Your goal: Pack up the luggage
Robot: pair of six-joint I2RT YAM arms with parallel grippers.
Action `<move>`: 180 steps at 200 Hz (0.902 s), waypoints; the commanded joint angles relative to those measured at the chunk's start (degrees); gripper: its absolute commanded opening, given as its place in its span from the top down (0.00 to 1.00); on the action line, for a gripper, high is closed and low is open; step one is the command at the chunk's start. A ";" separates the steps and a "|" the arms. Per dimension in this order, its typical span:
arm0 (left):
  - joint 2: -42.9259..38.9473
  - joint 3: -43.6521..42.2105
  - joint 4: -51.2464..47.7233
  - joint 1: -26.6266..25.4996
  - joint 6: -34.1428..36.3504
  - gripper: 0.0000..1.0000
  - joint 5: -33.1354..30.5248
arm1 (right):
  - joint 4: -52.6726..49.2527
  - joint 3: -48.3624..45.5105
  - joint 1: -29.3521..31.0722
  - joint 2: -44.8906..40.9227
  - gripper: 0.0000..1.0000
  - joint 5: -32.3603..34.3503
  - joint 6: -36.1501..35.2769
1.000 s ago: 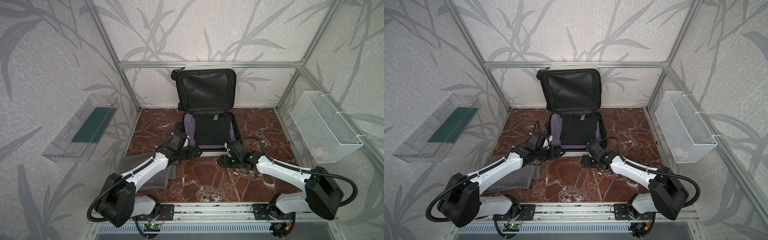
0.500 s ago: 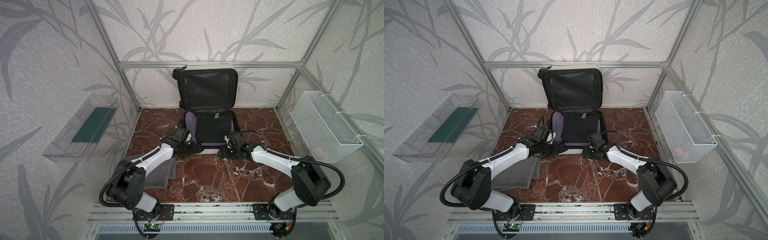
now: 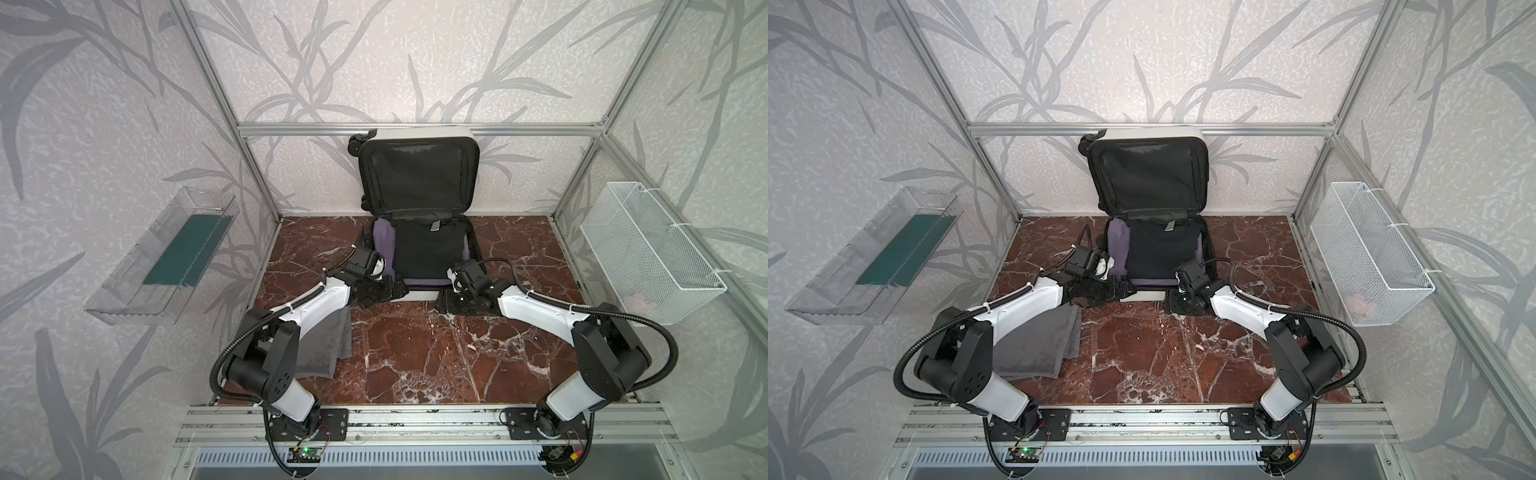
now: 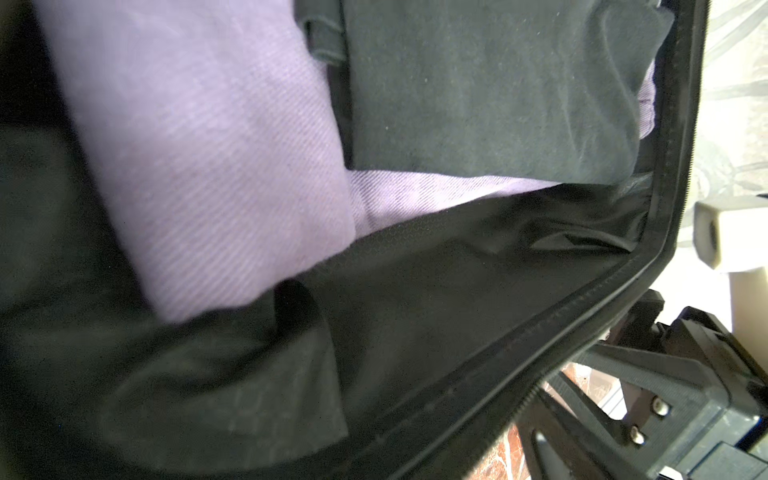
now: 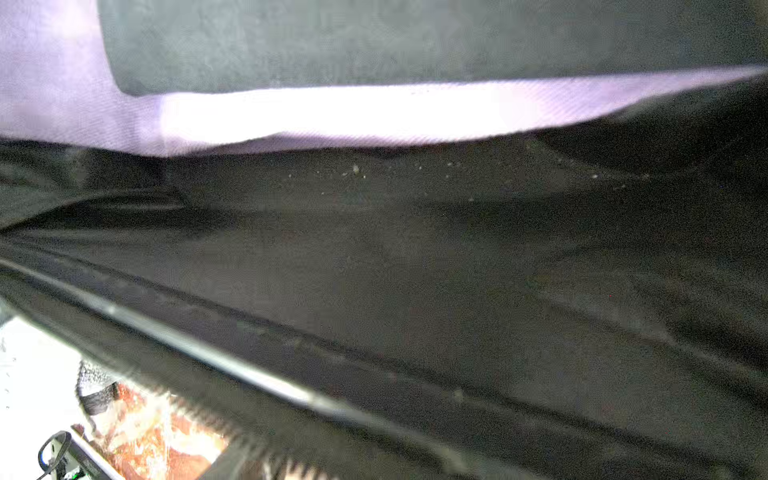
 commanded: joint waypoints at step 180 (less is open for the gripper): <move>-29.79 -2.06 -19.36 26.22 6.24 0.01 -3.88 | 0.48 15.29 34.56 6.95 0.22 9.42 13.57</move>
